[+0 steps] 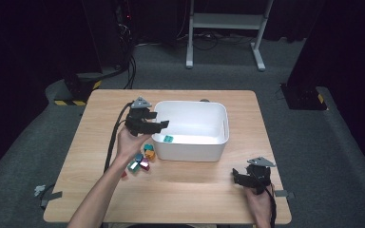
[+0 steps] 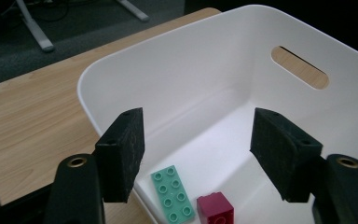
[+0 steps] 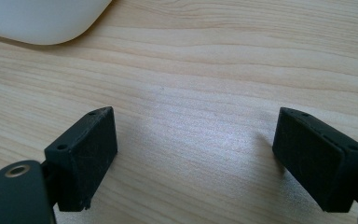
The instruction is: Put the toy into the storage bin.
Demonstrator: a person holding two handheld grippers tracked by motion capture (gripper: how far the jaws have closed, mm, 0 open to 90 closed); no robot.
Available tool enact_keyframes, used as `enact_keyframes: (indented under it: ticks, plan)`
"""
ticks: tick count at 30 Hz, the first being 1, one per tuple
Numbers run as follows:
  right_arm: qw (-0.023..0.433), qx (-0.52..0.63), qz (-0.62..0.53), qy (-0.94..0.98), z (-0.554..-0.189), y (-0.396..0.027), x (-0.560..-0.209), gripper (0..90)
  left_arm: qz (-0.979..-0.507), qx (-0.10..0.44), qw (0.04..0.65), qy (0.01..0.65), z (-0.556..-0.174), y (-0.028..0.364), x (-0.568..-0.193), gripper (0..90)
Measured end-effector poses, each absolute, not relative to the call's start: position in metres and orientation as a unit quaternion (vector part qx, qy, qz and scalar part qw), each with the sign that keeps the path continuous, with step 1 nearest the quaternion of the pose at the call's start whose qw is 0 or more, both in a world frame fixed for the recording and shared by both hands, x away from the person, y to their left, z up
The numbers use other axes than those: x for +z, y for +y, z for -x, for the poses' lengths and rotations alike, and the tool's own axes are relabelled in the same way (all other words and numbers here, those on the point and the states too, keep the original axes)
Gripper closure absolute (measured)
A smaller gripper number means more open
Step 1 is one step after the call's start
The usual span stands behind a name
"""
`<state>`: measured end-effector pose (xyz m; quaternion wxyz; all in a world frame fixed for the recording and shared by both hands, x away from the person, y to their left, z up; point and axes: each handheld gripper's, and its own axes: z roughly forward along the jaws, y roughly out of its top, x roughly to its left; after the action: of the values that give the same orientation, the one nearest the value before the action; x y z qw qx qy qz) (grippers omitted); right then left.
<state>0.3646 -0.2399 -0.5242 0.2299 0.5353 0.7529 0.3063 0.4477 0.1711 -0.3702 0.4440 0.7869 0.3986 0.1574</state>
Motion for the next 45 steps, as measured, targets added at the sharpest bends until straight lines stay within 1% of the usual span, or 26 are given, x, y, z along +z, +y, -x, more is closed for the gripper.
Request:
enact_keyframes:
  ticks: [8, 16, 26, 33, 41, 42, 45]
  plan:
    - [0.230, 0.306, -0.535, 0.753, -0.365, -0.240, -0.524, 13.4, -0.781, 0.170, 0.444, 0.404, -0.436, 0.188, -0.363, 27.2]
    - [0.230, 0.306, -0.535, 0.753, -0.365, -0.240, -0.524, 13.4, -0.764, 0.186, 0.449, 0.425, -0.418, 0.216, -0.364, 20.8]
    - [0.230, 0.306, -0.536, 0.753, -0.365, -0.240, -0.524, 13.4, -0.741, 0.198, 0.463, 0.445, -0.394, 0.249, -0.368, 18.8]
    - [0.230, 0.306, -0.535, 0.753, -0.365, -0.240, -0.524, 13.4, -0.736, 0.194, 0.458, 0.460, -0.377, 0.270, -0.384, 18.0]
    - [0.230, 0.306, -0.535, 0.753, -0.365, -0.240, -0.524, 13.4, -0.725, 0.177, 0.456, 0.485, -0.351, 0.295, -0.419, 18.8]
    - [0.230, 0.306, -0.535, 0.753, -0.365, -0.240, -0.524, 13.4, -0.725, 0.177, 0.456, 0.485, -0.351, 0.295, -0.419, 19.0]
    - [0.230, 0.306, -0.536, 0.753, -0.364, -0.240, -0.524, 13.4, -0.726, 0.180, 0.442, 0.496, -0.342, 0.299, -0.435, 19.9]
